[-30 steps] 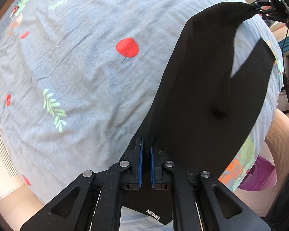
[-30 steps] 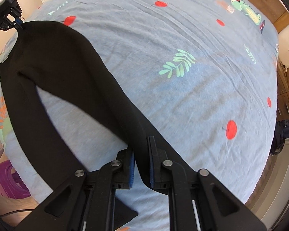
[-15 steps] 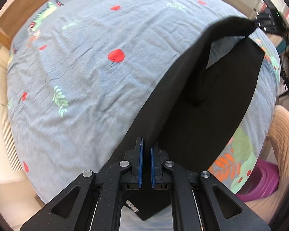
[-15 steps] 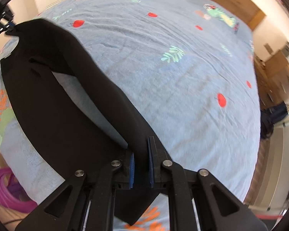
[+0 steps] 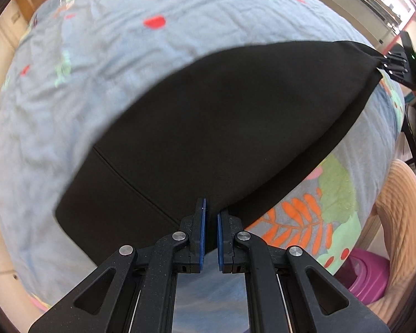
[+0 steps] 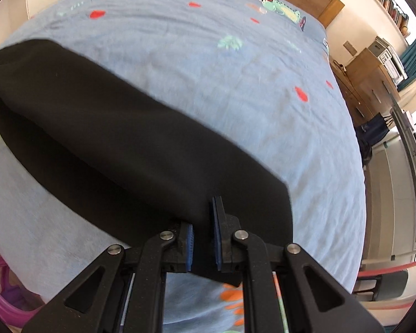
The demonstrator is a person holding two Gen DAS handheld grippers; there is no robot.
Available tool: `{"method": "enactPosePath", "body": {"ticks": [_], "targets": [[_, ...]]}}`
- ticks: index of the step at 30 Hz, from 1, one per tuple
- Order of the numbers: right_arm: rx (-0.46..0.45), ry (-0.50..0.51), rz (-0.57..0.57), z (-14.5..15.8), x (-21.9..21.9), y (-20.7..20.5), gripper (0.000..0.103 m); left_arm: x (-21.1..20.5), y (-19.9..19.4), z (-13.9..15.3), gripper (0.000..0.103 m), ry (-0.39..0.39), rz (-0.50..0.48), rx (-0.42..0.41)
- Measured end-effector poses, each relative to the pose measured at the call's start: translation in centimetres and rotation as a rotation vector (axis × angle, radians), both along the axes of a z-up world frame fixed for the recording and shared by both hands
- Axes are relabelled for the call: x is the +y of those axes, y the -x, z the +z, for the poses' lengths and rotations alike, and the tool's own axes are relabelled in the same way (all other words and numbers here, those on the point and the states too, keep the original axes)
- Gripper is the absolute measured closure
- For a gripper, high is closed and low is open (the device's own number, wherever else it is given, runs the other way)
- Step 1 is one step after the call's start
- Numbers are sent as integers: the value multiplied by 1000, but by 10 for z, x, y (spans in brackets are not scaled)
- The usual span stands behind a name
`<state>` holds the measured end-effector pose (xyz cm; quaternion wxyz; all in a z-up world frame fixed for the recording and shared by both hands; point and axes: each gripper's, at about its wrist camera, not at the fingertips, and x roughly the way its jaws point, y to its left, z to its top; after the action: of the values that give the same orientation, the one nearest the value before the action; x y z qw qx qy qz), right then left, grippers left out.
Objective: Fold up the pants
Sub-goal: 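Lift the cuffs with both grippers and fold the legs over toward the waistband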
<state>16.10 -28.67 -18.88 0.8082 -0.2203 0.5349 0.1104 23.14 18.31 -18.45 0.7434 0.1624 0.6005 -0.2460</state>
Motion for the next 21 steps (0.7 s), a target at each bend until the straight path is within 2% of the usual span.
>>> {"method": "enactPosePath", "body": {"ticks": [5,9,14,21], "targets": [[-3,67,15,-22,2,14,103,-7,4,-19,98,-17,-7,24],[-37,132,53,-30,8,25,103,-9,3,-21,98,-18,-4,26],[-85,316,160,-43,25,40,103,-17,10,-31,98,-56,-33,14],[-80,340,177,-47,22,57,103,-12,16,-36,98,-39,-21,17]]}}
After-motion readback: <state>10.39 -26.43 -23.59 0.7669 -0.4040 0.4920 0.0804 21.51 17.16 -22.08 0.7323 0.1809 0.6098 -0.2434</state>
